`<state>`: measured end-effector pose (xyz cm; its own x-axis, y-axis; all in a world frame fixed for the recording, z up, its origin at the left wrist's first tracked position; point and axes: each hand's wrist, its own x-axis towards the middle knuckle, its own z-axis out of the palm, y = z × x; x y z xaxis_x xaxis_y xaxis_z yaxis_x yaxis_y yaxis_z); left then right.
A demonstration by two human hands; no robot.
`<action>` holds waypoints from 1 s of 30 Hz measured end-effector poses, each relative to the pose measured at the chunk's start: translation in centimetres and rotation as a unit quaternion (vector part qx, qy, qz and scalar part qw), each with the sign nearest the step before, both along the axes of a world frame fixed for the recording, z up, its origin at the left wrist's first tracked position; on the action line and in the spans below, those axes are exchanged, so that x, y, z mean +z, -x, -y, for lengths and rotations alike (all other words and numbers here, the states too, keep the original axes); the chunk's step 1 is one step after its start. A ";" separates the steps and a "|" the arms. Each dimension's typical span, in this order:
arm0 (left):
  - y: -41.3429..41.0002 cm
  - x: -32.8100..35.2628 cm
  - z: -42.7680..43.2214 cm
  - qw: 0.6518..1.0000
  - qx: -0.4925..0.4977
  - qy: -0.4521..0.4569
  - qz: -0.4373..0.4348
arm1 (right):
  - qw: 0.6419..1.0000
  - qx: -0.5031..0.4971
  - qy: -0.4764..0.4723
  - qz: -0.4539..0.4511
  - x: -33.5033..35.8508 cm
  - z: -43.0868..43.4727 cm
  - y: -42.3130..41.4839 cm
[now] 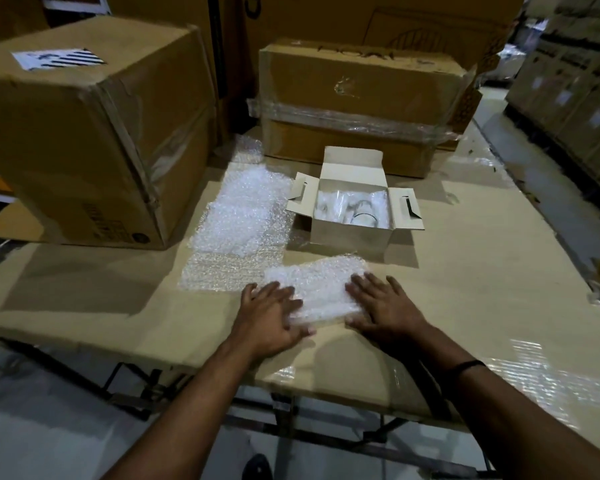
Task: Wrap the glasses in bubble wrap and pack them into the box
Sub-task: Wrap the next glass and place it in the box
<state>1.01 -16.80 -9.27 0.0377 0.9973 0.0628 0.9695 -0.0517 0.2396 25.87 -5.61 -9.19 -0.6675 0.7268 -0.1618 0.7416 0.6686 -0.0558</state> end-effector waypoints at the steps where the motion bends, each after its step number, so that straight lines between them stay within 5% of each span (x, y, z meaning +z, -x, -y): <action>1: 0.3 -0.5 0.0 0.999 -0.010 0.031 -0.019 | 1.000 -0.006 0.018 0.006 -0.3 -0.1 -0.1; 5: 1.1 -1.3 -0.3 0.992 -0.012 -0.104 0.066 | 0.999 0.007 -0.012 -0.046 0.0 -0.8 -0.8; 7: 1.3 -0.8 -0.6 0.971 0.019 -0.169 0.170 | 0.993 0.047 -0.045 -0.098 0.4 -1.2 -1.0; 10: 1.4 1.2 -1.2 0.920 0.110 -0.150 0.346 | 0.970 0.062 -0.067 -0.225 2.0 -1.3 -0.7; 17: 3.9 6.2 -4.6 0.802 0.134 -0.078 0.576 | 0.844 -0.147 0.211 -0.471 7.6 -3.6 1.1; 21: 5.0 5.5 -6.3 0.807 0.109 0.038 0.580 | 0.830 -0.216 0.233 -0.458 6.4 -5.2 1.7; 28: 2.9 3.7 -7.6 0.800 0.191 -0.054 0.567 | 0.829 -0.238 0.197 -0.467 3.9 -5.2 0.4; 30: 3.3 2.6 -7.6 0.836 0.144 -0.074 0.524 | 0.840 -0.239 0.192 -0.449 3.5 -5.1 -0.3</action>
